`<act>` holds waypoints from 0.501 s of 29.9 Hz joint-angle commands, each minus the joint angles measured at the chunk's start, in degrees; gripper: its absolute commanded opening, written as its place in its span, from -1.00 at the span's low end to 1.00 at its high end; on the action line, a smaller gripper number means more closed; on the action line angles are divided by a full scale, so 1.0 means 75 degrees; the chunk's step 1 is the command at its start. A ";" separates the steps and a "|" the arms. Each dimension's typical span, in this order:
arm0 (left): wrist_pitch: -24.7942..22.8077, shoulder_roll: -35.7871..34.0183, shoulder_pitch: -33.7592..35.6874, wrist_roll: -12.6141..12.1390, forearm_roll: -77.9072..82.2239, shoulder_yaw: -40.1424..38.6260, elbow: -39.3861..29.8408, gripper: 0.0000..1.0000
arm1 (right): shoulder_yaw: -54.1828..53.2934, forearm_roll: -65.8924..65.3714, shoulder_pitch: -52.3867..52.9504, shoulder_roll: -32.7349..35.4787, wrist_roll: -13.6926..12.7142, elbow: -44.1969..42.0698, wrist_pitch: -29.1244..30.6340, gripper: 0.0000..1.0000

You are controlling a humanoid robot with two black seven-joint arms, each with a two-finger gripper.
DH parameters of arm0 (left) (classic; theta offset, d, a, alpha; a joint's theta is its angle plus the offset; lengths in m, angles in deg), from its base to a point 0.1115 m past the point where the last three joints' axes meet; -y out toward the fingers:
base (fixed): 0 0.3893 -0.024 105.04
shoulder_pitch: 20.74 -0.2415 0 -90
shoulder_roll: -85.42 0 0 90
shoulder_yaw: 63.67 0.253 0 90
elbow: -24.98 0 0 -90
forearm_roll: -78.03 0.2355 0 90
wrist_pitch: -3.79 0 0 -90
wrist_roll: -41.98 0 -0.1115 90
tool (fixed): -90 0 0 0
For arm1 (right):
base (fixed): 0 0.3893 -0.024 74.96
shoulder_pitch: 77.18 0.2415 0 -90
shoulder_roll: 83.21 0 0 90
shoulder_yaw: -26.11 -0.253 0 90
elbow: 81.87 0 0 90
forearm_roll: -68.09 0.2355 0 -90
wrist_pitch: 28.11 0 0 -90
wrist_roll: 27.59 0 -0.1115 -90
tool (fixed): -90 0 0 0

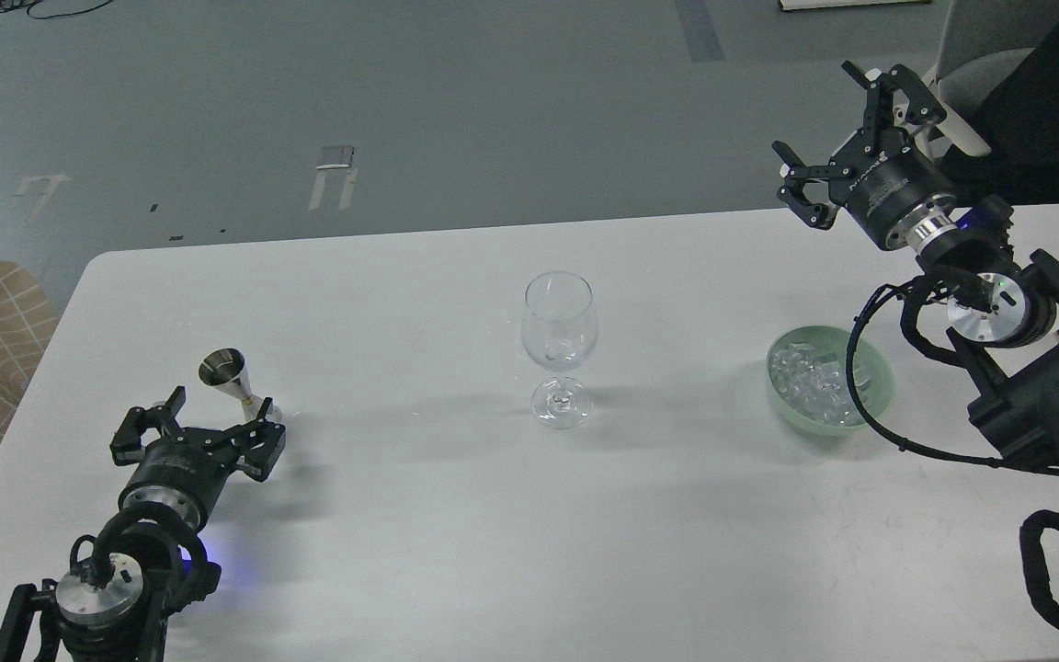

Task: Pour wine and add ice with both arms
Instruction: 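Close the left gripper around the metal jigger's base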

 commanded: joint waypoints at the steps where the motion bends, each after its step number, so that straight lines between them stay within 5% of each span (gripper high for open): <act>1: -0.0179 0.0000 0.0154 0.0173 0.0085 -0.0011 0.0242 0.96 | 0.0000 0.0004 -0.0031 -0.0003 0.0000 -0.0001 0.0000 1.00; 15: -0.0613 0.0000 0.0236 0.0197 0.0226 0.0200 0.0534 0.93 | -0.0011 0.0003 -0.0020 -0.0003 0.0000 -0.0025 0.0000 1.00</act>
